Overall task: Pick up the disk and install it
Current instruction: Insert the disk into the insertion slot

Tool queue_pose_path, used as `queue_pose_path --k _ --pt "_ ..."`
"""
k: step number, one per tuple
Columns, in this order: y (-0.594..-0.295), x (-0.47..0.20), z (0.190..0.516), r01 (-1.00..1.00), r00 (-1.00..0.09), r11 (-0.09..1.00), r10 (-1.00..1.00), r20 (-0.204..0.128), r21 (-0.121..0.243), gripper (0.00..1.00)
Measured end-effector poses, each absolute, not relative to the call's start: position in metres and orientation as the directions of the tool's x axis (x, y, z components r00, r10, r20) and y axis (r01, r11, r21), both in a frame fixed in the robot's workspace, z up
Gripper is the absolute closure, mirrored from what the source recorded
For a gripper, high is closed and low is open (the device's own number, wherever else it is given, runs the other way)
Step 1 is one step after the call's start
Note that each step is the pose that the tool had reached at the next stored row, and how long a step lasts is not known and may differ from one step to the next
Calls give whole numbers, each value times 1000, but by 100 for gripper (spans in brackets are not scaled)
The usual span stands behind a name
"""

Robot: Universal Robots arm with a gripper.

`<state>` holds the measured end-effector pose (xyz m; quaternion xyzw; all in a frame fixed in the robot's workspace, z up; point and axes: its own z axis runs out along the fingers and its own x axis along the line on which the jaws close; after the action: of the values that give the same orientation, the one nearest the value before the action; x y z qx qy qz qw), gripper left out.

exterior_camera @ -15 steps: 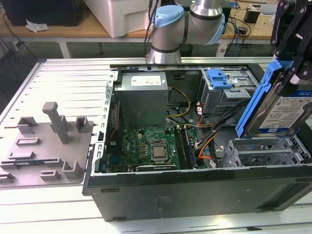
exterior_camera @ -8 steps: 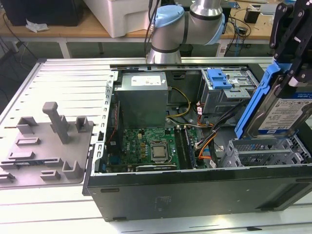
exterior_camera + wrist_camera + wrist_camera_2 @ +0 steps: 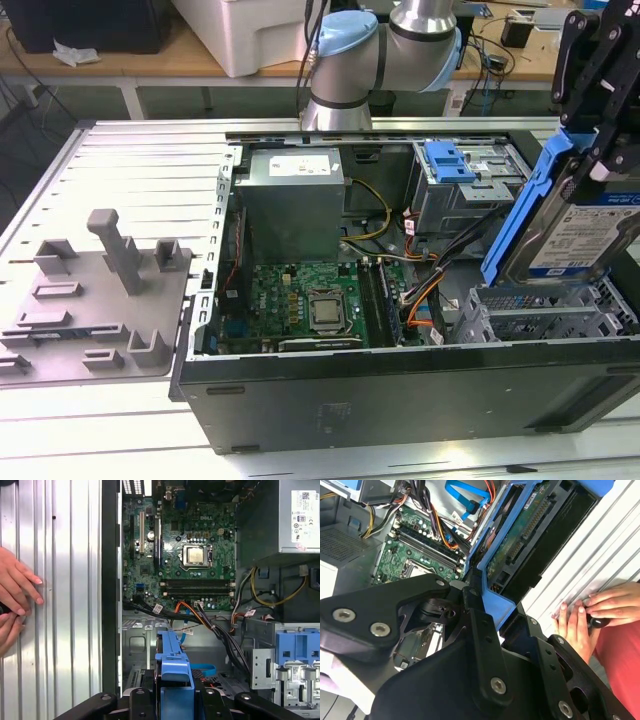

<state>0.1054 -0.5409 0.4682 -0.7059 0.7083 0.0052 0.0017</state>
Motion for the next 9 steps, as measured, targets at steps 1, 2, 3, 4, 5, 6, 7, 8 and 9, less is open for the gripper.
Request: queue_pose_path --k 1,2,3,4,5,6,7,8,9 --pt "-541 105 468 -1000 -3 3 -1000 -10 5 63" --pt "-541 105 467 -1000 -4 4 -1000 -10 5 63" --pt "-541 106 466 -1000 -4 4 -1000 -10 5 63" --pt "-541 106 466 -1000 -4 3 -1000 -10 5 63" --pt "-541 106 466 -1000 -4 3 -1000 -10 5 63" --pt "-541 106 465 -1000 -3 3 -1000 -10 5 63" --pt "-541 106 465 -1000 -3 3 -1000 -10 5 63" --pt "-541 106 465 -1000 -3 3 -1000 -10 5 63" --pt "-541 106 465 -1000 -3 3 -1000 -10 5 63"
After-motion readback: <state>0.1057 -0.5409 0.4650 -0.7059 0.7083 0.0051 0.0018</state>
